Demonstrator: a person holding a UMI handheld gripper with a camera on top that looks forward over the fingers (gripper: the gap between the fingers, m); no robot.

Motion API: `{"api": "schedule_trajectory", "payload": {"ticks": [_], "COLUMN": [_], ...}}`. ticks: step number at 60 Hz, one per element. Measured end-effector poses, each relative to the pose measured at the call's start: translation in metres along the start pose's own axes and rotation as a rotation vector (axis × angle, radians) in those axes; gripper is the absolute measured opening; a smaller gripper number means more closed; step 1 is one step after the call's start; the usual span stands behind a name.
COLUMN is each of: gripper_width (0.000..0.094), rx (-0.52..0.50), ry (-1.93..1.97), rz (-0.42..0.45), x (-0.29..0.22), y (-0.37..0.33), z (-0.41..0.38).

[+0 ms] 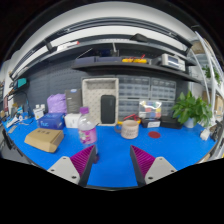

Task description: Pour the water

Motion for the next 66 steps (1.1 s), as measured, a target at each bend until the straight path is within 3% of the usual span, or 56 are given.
{"api": "schedule_trajectory", "payload": {"ticks": [14, 41, 47, 48, 59, 66], "gripper_width": [0.0692, 0.0691, 0.0599, 0.0542, 0.0394, 0.0394], "rx": [-0.075, -0.03, 0.016, 0.015, -0.004, -0.013], "ry": [-0.011, -0.087, -0.137, -0.137, -0.065, -0.044], "rz": [-0.017, 0.021, 0.055, 0.062, 0.108, 0.109], "x": [0.018, 0.009, 0.013, 0.013, 0.012, 0.012], "y": [0.046, 0.155, 0.169, 0.17, 0.177, 0.178], "z": [-0.07, -0.096, -0.096, -0.097, -0.092, -0.088]}}
Point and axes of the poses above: the point between the fingertips, and its own axes, seen from behind it with the camera up: z to the right, x down, y forward, the way the camera looks, the point moved 10 cm from there along -y, backward, against the way the camera looks, and after that the axes turned 5 degrees about -y, right-handed, at the moved point
